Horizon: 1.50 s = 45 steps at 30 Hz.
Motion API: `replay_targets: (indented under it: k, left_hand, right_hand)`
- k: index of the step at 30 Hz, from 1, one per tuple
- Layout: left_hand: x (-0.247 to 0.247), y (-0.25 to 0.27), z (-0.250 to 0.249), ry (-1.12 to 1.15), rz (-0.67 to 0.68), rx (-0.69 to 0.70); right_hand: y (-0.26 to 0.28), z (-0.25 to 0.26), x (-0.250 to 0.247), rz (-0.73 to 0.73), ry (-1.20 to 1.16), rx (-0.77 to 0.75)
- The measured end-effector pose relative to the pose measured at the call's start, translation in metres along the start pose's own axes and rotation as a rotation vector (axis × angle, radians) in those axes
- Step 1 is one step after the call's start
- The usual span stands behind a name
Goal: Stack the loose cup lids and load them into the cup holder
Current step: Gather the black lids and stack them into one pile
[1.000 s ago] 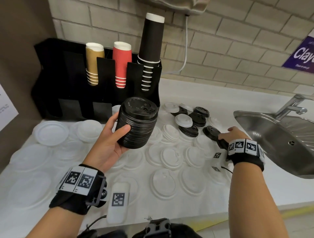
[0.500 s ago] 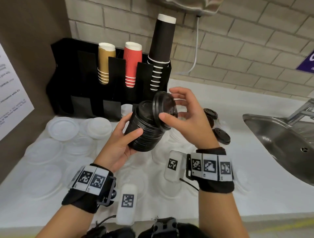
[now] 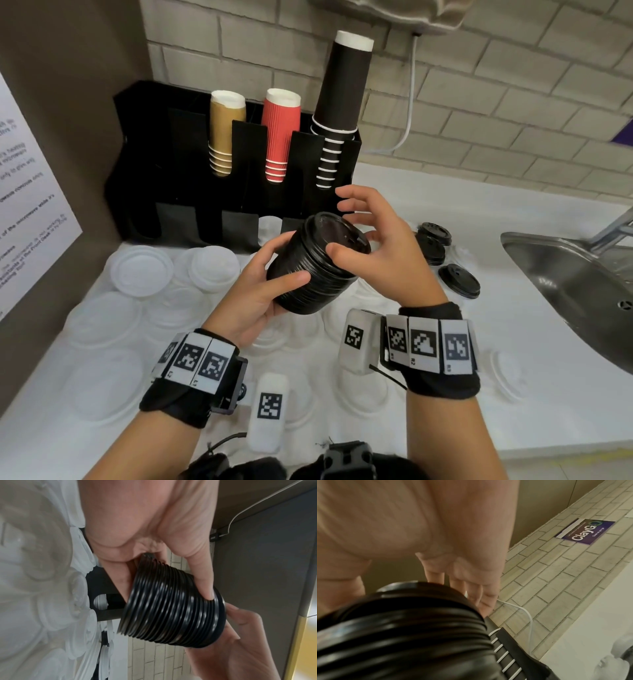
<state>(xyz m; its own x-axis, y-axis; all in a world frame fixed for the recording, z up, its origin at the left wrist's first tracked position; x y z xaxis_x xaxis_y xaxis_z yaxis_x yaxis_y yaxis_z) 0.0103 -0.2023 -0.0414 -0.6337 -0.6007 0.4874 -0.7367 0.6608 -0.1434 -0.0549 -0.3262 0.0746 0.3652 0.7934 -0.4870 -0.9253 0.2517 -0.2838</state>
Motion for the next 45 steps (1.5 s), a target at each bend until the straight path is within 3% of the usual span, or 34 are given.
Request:
replay_targets:
  k: [16, 29, 32, 35, 37, 39, 41, 43, 45]
  left_hand:
    - [-0.02, -0.008, 0.005, 0.108, -0.002, -0.054]
    - [-0.019, -0.021, 0.0, 0.101, -0.051, -0.038]
    - [-0.019, -0.023, 0.001, 0.099, -0.066, -0.035]
    - [-0.023, -0.024, -0.001, 0.126, -0.102, -0.014]
    - [-0.026, -0.024, -0.003, 0.138, -0.128, 0.008]
    - [-0.029, -0.023, -0.005, 0.147, -0.148, 0.026]
    - [-0.03, -0.023, -0.007, 0.149, -0.152, 0.039]
    - [-0.031, -0.022, -0.009, 0.141, -0.153, 0.049]
    - [-0.032, -0.023, -0.01, 0.132, -0.152, 0.057]
  right_hand:
    - [-0.004, 0.008, 0.013, -0.093, 0.033, -0.064]
    - [-0.025, 0.004, 0.013, 0.024, 0.047, -0.08]
    - [-0.028, -0.003, -0.002, -0.032, 0.017, -0.074]
    - [-0.034, -0.039, -0.056, -0.311, -0.066, 0.066]
    - [-0.037, -0.08, -0.095, -0.438, 0.06, 0.3]
    - [-0.039, -0.13, -0.12, -0.349, 0.356, 0.606]
    - [-0.039, -0.174, -0.125, -0.14, 0.549, 0.834]
    - [-0.037, -0.202, -0.119, 0.026, 0.632, 0.947]
    - [-0.041, -0.216, -0.112, 0.109, 0.765, 0.947]
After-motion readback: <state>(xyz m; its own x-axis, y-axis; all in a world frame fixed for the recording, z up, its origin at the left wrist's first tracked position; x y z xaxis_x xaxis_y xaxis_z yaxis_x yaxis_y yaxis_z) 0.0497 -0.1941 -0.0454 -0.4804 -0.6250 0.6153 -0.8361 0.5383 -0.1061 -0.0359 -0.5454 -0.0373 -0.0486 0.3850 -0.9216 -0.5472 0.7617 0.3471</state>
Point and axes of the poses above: each hand's wrist, its own y-axis away from the middle knuckle, its own x-axis out of the palm, z = x × y, the point moved 7 cm from there along -y, towards the middle knuckle, and after that the axes turned 6 degrees about x, right-handed, at the moved point
